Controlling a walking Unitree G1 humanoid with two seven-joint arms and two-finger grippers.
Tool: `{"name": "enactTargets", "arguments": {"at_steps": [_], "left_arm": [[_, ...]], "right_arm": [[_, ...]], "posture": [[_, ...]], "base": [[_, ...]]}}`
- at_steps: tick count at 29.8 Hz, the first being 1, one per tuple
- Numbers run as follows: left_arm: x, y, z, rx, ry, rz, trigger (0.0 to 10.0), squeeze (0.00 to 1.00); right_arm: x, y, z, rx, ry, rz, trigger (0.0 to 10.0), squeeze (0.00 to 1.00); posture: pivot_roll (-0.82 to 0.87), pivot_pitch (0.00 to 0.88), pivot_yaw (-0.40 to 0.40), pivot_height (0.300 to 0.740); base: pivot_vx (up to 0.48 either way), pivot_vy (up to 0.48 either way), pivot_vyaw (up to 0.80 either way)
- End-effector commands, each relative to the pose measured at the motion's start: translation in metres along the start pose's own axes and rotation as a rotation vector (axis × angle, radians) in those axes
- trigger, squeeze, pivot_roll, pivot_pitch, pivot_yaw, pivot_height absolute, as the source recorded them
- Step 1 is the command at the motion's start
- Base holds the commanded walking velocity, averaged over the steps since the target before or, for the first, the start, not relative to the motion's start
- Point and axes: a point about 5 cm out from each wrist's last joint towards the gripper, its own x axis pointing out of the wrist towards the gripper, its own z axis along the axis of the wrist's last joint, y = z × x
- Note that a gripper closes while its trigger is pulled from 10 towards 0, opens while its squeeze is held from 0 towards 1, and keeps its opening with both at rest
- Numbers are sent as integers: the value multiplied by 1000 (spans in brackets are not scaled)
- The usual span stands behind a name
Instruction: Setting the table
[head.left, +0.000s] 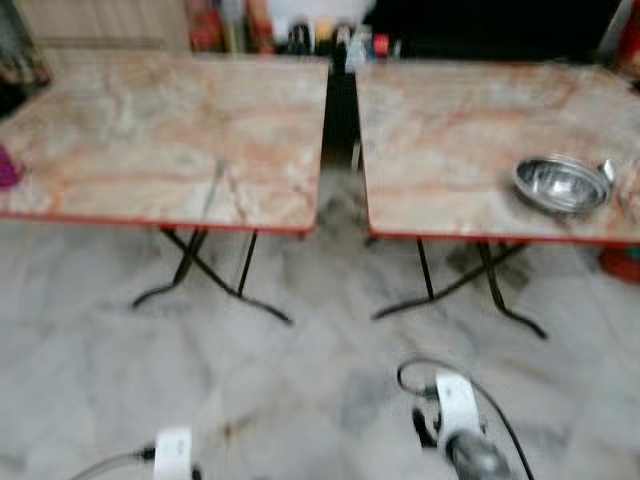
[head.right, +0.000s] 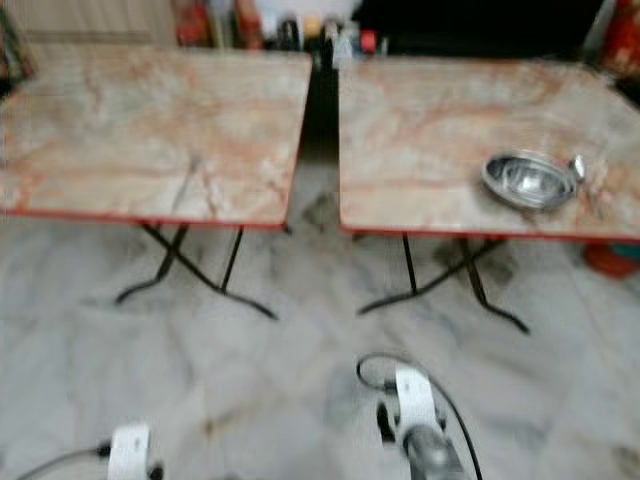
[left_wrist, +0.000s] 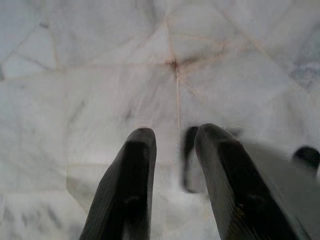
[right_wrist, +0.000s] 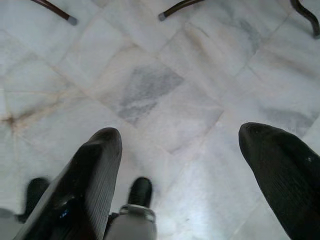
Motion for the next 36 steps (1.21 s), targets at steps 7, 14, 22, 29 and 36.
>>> {"name": "enactTargets", "arguments": {"at_steps": [7,14,22,29,36], "left_arm": [[-2,9,-8,18,33,16,10000,0],[-2,9,-9,20,35,15,10000,0],[-2,9,-9,45,34,13,10000,0],[-1,9,-5,27,10,11,10000,0],[-1,9,-4,27,15,17,10000,0]], "right_arm": [[-1,5,-6,9,29,1,10000,0],[-2,4,-12,14,49,-1,10000,0],[-1,11,-9,22,33,31,10000,0],[-1,13,-7,27,29,38,10000,0],[-1,10,-8,39,33,26,10000,0]], "posture": [[109,61,-29,715],[116,50,-29,715],[117,39,-29,715],[116,56,-31,715],[126,86,-34,715]], "base": [[0,369,0],[0,375,0],[0,322,0],[0,0,0],[102,0,0]]}}
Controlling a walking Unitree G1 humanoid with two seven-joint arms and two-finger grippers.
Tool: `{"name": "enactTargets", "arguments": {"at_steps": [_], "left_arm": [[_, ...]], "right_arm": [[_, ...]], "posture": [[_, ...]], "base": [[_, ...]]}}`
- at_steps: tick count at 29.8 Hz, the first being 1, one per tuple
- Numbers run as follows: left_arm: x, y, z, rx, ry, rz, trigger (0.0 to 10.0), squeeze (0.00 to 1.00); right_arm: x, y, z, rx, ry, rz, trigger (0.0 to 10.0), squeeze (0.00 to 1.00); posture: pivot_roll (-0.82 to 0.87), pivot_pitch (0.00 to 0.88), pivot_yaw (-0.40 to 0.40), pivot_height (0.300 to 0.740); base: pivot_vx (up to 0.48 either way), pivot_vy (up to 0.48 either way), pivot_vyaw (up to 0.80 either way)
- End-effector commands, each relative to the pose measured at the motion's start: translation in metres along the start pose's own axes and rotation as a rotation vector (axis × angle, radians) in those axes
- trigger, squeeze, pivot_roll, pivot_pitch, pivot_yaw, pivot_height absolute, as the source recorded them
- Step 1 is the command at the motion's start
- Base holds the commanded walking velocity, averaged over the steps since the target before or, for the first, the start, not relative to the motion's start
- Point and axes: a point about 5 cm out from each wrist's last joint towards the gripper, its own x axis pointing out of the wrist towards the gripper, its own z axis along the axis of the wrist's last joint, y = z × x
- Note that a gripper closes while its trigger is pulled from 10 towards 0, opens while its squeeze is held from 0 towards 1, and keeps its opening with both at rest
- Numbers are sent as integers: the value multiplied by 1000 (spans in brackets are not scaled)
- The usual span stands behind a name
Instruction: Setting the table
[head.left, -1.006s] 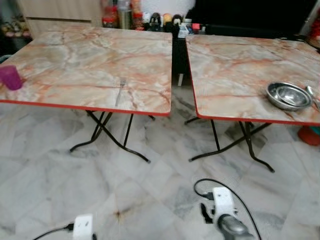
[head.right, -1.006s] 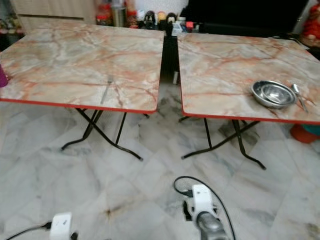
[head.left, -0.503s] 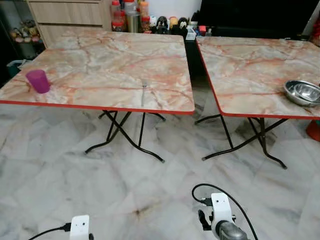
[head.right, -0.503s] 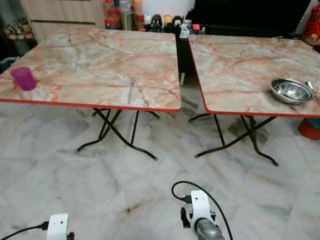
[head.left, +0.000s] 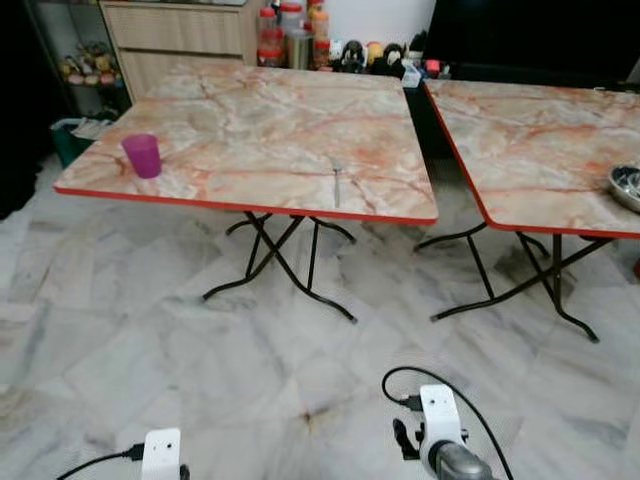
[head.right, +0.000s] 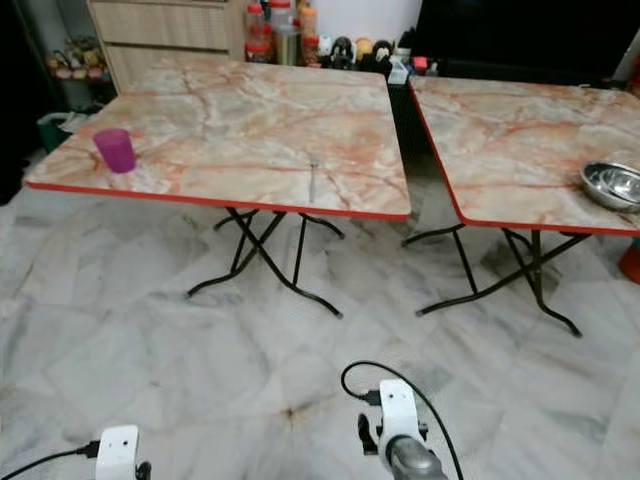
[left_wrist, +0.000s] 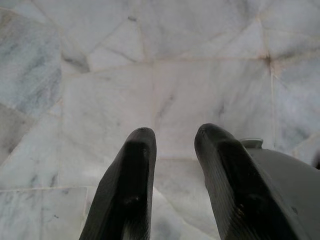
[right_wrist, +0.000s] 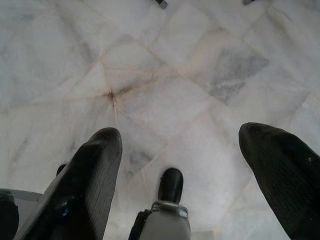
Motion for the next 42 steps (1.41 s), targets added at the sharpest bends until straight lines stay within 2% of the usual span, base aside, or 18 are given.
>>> {"name": "enactTargets", "arguments": {"at_steps": [1,42], "left_arm": [[-1,-3,-3,4,17,-3,10000,0],[-1,-5,-5,-11,22,-3,10000,0]], "right_arm": [[0,-7,1,20,-4,-19,10000,0],[0,-6,2,4,-4,-18,10000,0]], "posture": [[126,86,-34,715],[122,105,-39,715]], "base": [[394,0,0],[408,0,0]]}}
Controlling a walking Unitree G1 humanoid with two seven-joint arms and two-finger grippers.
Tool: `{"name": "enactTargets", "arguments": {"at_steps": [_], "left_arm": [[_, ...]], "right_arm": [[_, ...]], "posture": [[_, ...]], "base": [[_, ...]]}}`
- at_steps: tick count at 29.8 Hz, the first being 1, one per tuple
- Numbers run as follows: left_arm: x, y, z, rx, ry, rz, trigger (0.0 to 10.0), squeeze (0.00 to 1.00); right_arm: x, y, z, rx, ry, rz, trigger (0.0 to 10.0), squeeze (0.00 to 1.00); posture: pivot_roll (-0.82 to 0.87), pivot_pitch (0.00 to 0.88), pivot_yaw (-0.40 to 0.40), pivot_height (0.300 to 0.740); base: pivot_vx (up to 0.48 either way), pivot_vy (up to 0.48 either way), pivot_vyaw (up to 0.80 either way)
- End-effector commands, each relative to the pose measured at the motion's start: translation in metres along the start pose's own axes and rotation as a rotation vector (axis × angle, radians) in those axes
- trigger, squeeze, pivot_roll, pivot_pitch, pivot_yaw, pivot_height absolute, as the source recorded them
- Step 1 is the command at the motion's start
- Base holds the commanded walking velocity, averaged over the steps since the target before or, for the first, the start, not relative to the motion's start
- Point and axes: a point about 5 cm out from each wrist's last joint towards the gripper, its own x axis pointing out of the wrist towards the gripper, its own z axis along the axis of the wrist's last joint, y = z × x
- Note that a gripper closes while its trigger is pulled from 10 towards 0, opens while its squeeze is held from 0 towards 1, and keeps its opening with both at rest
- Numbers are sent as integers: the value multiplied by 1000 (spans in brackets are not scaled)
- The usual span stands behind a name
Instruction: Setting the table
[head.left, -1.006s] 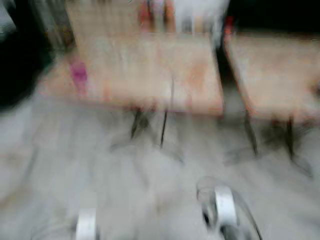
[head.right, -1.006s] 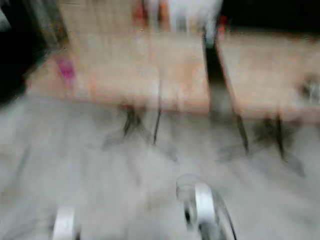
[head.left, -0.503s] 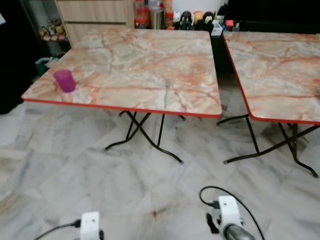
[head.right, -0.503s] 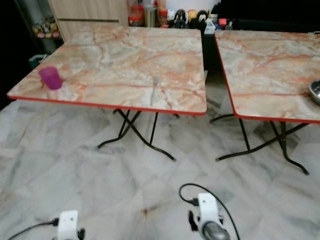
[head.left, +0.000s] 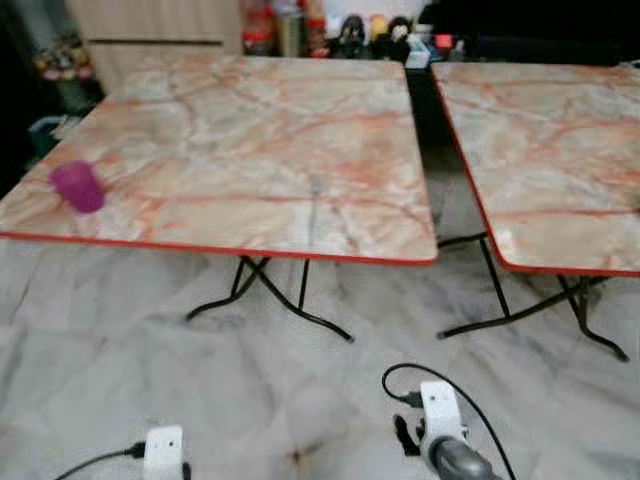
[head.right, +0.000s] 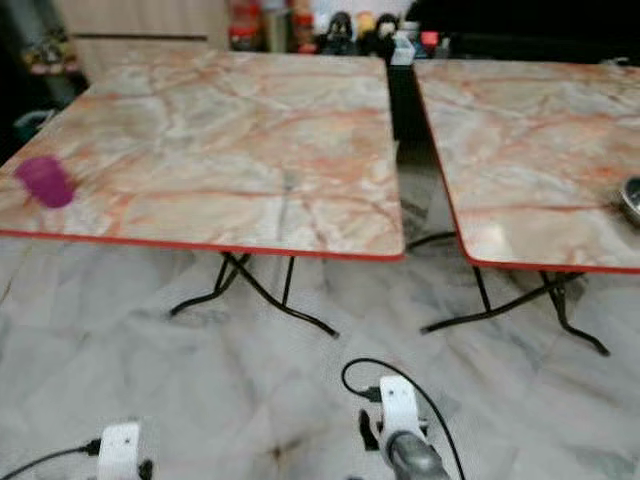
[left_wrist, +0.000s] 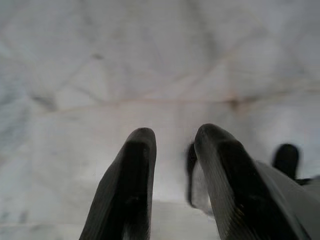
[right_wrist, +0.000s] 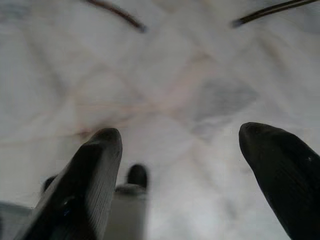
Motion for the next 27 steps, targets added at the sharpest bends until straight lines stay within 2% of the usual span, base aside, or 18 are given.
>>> {"name": "enactTargets", "arguments": {"at_steps": [1,6,18,27], "left_arm": [[-1,12,-4,9,20,32,10000,0],[-1,13,-4,9,23,33,10000,0],[-1,13,-6,2,33,28,10000,0],[0,14,-5,9,33,27,10000,0]], "right_arm": [[1,7,3,9,-6,15,10000,0],[1,7,3,10,-6,13,10000,0],[1,7,2,7,-5,11,10000,0],[1,7,3,18,-9,10,10000,0]], "posture": [[121,105,-39,715],[120,106,-38,715],[115,77,-30,715],[116,73,-30,715]], "base": [[409,0,0],[352,0,0],[0,0,0],[0,347,0]]}}
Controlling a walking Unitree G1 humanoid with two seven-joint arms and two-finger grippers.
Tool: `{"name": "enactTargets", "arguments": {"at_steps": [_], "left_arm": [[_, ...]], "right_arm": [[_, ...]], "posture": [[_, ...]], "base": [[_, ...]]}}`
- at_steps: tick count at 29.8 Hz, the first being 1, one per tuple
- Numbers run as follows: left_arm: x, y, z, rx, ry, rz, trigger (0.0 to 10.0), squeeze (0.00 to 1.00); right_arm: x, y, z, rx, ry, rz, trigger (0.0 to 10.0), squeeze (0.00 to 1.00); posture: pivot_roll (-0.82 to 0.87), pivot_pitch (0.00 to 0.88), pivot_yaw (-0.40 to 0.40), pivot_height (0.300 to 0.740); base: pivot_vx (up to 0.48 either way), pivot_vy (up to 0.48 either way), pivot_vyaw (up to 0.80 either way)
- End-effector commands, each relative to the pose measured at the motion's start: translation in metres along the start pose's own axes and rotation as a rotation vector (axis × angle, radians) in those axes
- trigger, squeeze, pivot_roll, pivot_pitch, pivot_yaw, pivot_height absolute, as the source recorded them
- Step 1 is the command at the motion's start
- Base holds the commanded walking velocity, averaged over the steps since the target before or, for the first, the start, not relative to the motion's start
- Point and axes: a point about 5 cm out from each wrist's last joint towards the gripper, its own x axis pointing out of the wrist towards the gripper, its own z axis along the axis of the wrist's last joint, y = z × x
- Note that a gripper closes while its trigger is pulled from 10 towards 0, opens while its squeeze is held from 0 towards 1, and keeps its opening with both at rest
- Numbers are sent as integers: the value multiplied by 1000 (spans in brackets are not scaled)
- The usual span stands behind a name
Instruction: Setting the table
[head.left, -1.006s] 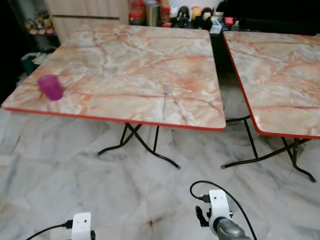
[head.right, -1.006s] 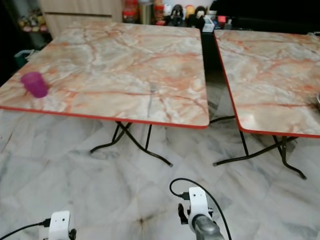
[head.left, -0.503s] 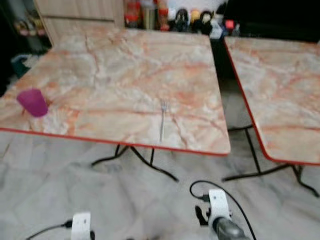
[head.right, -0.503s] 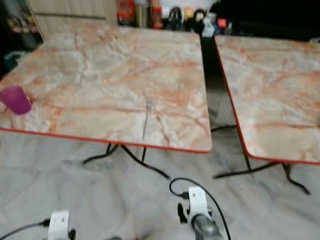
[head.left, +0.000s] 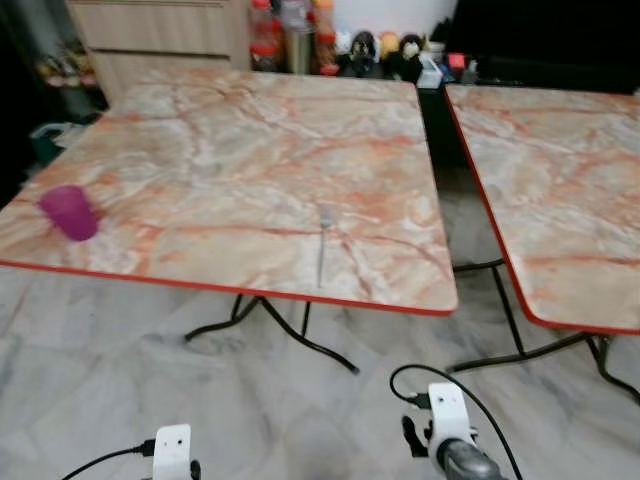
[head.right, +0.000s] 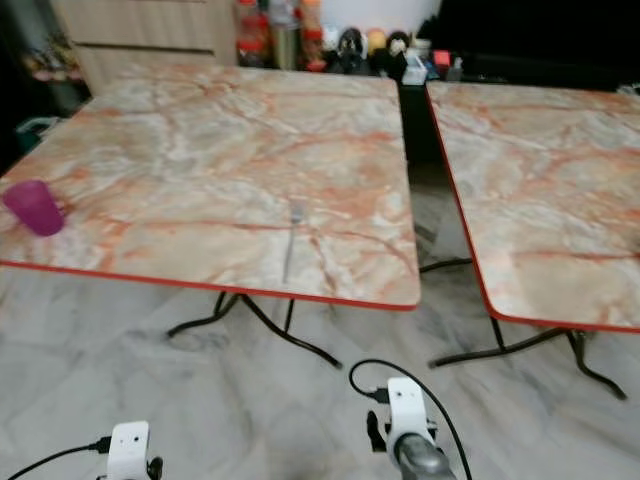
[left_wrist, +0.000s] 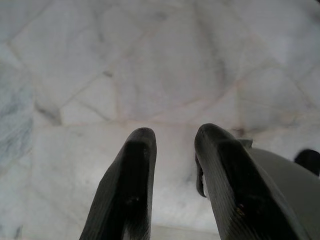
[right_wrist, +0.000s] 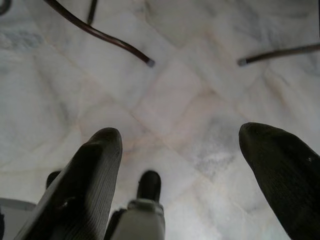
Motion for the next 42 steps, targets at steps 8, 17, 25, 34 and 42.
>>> {"name": "enactTargets", "arguments": {"at_steps": [8,17,25,34,42], "left_arm": [[-2,6,-8,2,37,14,10000,0],[-1,6,-6,3,32,17,10000,0],[0,7,-3,11,21,22,10000,0],[0,5,-1,4,7,13,10000,0],[-1,4,-3,10,8,8,10000,0]], "right_arm": [[0,6,1,20,-2,8,10000,0],[1,7,1,27,-6,11,10000,0],[1,9,8,34,-28,12,10000,0],[4,13,37,-2,-152,28,10000,0],[1,8,59,-52,-304,12,10000,0]], "posture": [[121,99,-29,715],[123,105,-27,715],[121,105,-22,715],[120,104,-26,715],[110,99,-25,715]], "base": [[0,423,0],[0,431,0],[0,102,0],[0,0,0],[0,0,0]]}}
